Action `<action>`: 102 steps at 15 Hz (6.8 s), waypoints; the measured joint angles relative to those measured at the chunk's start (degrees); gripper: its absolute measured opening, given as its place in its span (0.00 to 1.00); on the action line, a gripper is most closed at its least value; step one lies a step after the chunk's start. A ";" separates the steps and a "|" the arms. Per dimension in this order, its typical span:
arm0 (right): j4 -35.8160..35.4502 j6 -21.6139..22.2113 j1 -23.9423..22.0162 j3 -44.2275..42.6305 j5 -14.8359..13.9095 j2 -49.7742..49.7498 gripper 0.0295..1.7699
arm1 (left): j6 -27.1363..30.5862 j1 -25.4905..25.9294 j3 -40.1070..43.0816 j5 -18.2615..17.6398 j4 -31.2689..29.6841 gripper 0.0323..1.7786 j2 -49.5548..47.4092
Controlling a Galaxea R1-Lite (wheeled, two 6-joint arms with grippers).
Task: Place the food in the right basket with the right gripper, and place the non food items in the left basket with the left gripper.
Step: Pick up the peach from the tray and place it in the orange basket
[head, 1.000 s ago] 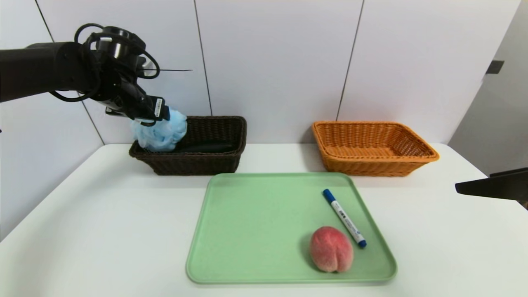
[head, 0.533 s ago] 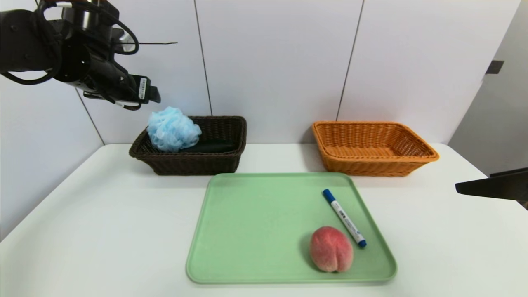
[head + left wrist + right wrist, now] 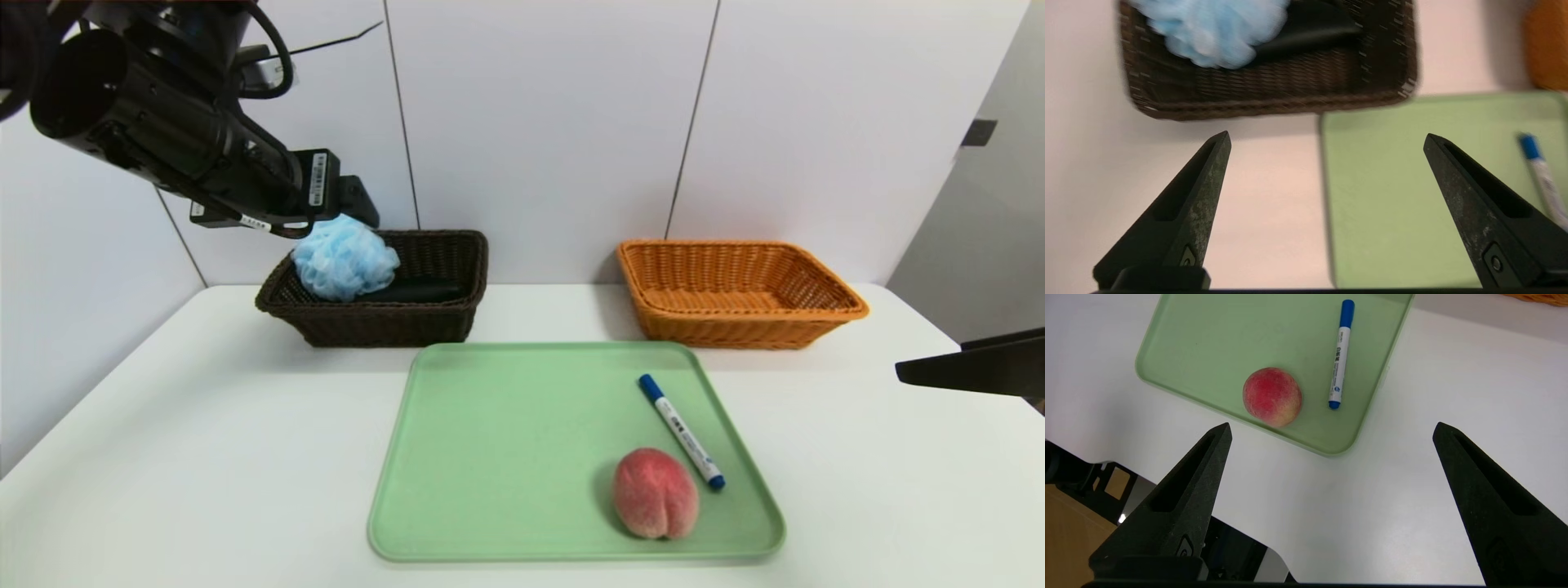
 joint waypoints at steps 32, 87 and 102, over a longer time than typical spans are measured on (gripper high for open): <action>2.54 12.37 28.47 -10.25 -18.72 34.38 0.96 | -1.38 -12.63 19.02 -5.45 8.36 0.95 -27.33; -15.37 6.49 -3.67 -36.33 -27.43 54.91 0.63 | -1.79 -12.50 20.53 -5.36 6.97 0.95 -25.75; -17.94 -3.49 -5.08 -36.19 -26.59 58.88 0.76 | -2.01 -12.50 21.80 -5.18 6.97 0.95 -25.94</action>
